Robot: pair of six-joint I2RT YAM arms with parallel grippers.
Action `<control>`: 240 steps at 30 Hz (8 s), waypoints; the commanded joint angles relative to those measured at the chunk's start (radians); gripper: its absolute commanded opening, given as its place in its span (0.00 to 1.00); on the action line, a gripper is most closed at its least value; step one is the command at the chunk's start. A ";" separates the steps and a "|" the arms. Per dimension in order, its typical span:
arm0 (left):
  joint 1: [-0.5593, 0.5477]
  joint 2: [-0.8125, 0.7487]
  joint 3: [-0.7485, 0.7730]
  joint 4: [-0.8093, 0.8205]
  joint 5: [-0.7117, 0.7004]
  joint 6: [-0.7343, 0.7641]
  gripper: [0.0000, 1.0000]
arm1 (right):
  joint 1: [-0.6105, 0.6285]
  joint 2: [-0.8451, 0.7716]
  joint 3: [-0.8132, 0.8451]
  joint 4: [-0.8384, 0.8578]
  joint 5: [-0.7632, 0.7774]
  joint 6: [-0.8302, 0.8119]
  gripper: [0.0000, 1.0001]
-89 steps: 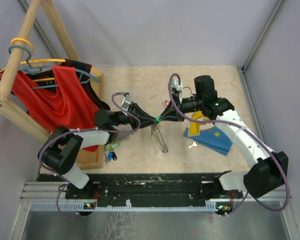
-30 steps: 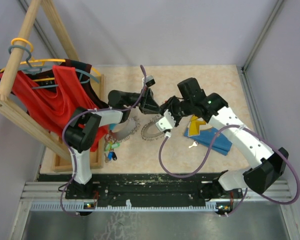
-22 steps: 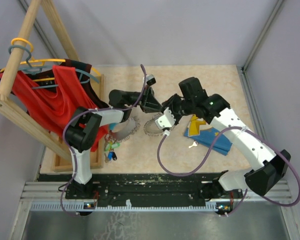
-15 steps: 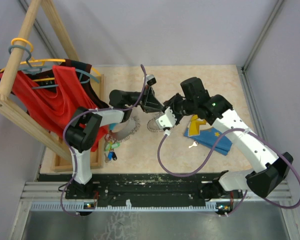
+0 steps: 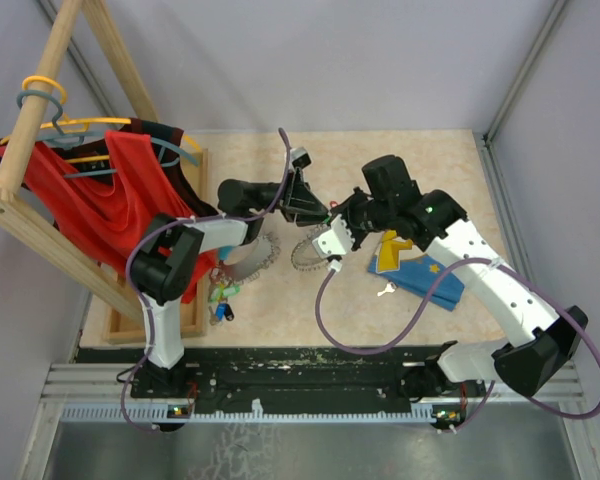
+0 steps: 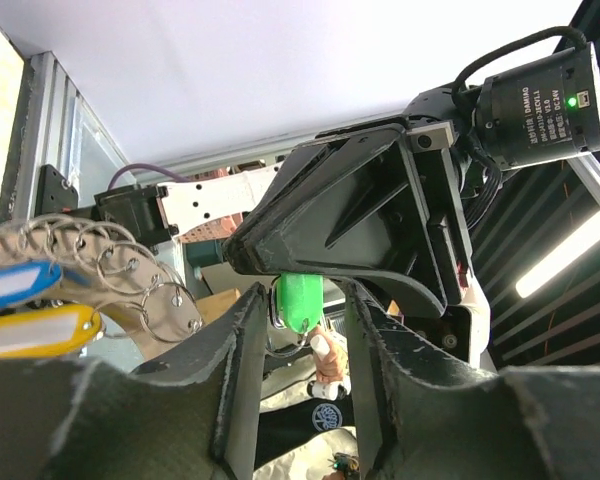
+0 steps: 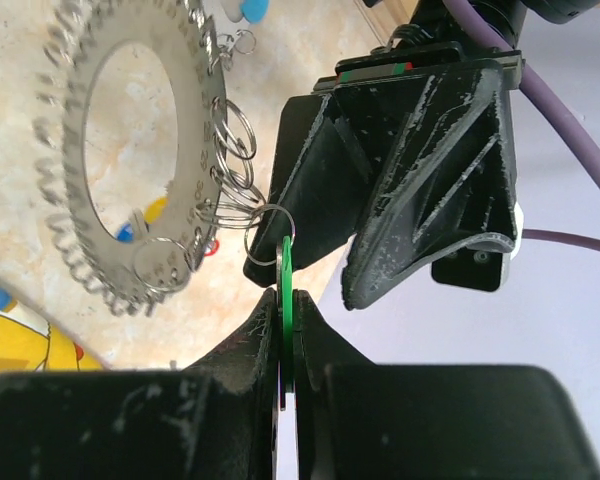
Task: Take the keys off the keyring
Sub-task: Remove the key from the keyring.
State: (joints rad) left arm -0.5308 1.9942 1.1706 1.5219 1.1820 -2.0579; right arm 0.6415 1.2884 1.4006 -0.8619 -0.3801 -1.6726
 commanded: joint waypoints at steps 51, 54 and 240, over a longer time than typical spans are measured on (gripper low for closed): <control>-0.261 -0.846 -0.858 -0.330 -0.858 1.878 0.52 | 0.031 0.132 0.189 -0.147 0.040 0.845 0.00; -0.281 -0.793 -0.836 -0.314 -0.905 1.883 0.47 | 0.031 0.142 0.188 -0.149 0.025 0.852 0.00; -0.353 -0.716 -0.647 -0.653 -1.148 2.246 0.00 | 0.028 0.107 -0.030 0.052 -0.120 0.794 0.00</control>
State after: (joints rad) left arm -0.8776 1.2854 0.4774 0.8818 0.0406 0.2203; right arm 0.6476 1.4330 1.3548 -0.8425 -0.4648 -0.8711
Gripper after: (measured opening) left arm 0.005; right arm 0.042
